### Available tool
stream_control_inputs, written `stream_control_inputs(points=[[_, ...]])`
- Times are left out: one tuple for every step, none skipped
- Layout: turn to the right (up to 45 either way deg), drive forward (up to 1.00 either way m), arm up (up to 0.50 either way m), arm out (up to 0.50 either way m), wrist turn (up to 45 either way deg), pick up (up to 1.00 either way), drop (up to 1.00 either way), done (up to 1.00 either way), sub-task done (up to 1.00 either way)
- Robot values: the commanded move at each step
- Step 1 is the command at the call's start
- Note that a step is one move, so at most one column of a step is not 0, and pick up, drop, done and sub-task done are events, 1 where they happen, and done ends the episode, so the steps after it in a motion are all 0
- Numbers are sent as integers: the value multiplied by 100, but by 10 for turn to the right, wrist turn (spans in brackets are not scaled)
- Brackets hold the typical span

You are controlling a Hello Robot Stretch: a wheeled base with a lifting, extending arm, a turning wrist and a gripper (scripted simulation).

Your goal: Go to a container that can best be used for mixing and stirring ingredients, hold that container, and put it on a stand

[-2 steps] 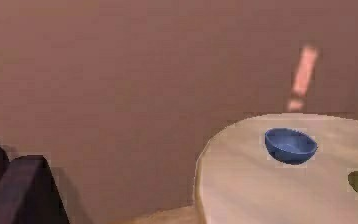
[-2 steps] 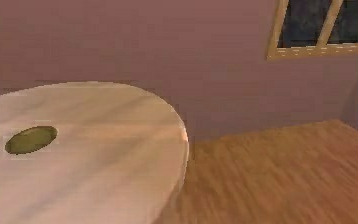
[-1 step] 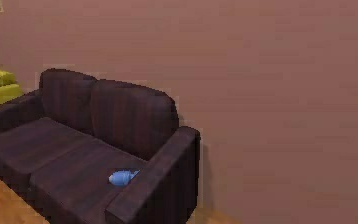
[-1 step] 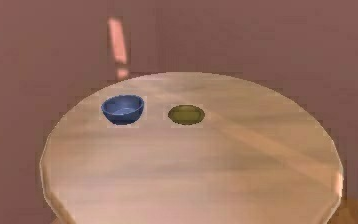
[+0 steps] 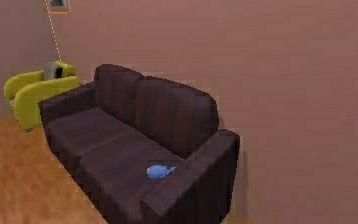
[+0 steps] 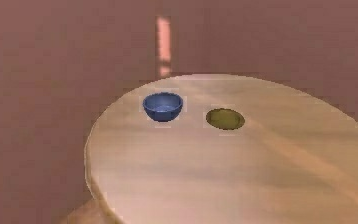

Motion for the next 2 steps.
stream_control_inputs(points=[[300, 0, 0, 0, 0, 0, 0, 0, 0], [0, 45, 0, 0, 0, 0, 0, 0, 0]])
